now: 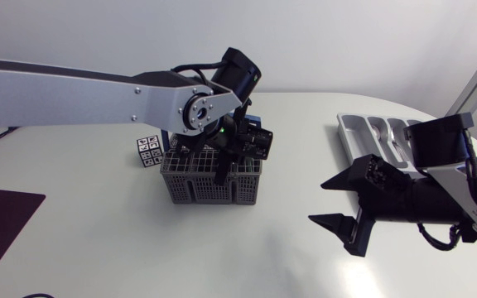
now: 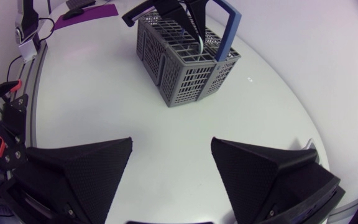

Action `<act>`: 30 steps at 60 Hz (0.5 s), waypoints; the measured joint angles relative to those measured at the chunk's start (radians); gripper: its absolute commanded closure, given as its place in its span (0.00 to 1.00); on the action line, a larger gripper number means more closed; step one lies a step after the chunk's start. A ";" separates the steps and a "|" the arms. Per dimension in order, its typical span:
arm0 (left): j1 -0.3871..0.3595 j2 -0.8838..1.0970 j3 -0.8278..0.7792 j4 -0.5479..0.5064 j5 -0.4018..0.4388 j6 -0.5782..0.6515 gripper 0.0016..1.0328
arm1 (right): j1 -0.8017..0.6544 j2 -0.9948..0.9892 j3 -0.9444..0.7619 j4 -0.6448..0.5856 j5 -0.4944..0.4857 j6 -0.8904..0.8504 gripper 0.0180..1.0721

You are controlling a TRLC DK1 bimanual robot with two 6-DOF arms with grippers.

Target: Transfer all utensils from the basket to the drawer tray.

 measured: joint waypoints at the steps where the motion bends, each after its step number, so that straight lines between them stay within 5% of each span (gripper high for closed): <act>1: 0.000 -0.002 0.000 -0.003 0.000 0.001 0.97 | 0.005 -0.002 0.000 0.000 0.000 0.004 0.13; 30: 0.005 -0.066 0.037 -0.094 -0.002 0.017 0.97 | 0.101 -0.027 0.000 0.000 0.046 0.049 0.13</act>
